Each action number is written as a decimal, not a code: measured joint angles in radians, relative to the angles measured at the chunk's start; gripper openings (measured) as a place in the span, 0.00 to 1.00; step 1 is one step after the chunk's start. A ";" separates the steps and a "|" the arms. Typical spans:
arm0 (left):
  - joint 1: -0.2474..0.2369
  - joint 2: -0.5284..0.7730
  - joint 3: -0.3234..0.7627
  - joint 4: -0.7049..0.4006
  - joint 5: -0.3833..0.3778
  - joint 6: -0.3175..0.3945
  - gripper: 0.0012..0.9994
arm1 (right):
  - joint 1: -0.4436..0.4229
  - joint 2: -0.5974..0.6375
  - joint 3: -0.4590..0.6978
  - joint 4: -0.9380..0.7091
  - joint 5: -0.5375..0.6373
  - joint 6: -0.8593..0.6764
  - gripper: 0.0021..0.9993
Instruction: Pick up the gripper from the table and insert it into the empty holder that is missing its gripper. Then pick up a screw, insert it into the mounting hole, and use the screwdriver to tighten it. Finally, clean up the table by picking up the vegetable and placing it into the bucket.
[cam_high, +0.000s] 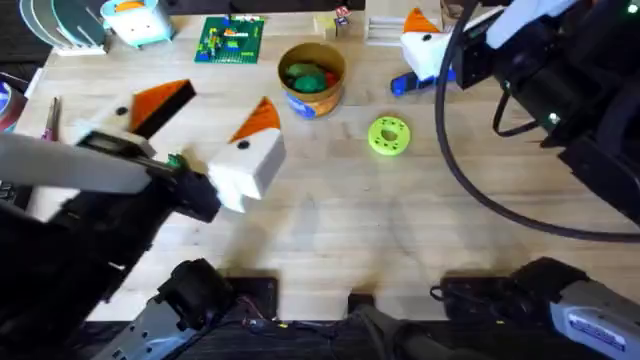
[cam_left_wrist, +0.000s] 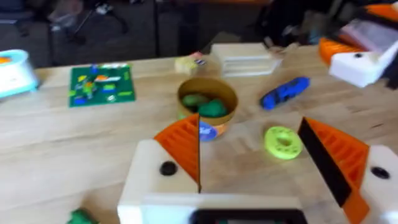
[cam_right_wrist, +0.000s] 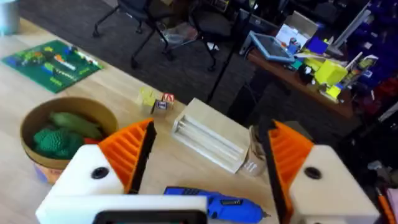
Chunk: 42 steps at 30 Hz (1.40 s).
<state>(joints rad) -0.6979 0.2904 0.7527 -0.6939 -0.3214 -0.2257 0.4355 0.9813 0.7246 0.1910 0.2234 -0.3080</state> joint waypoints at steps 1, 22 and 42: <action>0.000 0.042 0.053 -0.058 -0.031 -0.004 0.99 | 0.000 0.000 0.000 0.017 0.000 0.003 0.99; 0.165 0.684 0.450 -0.598 -0.197 -0.252 0.99 | 0.000 0.000 0.000 0.044 0.000 0.017 0.99; 0.881 0.981 0.355 -0.458 0.134 -0.405 0.99 | 0.000 0.000 0.000 0.044 0.000 0.017 0.99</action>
<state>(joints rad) 0.1833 1.2719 1.1076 -1.1523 -0.1871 -0.6305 0.4355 0.9810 0.7246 0.2352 0.2234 -0.2905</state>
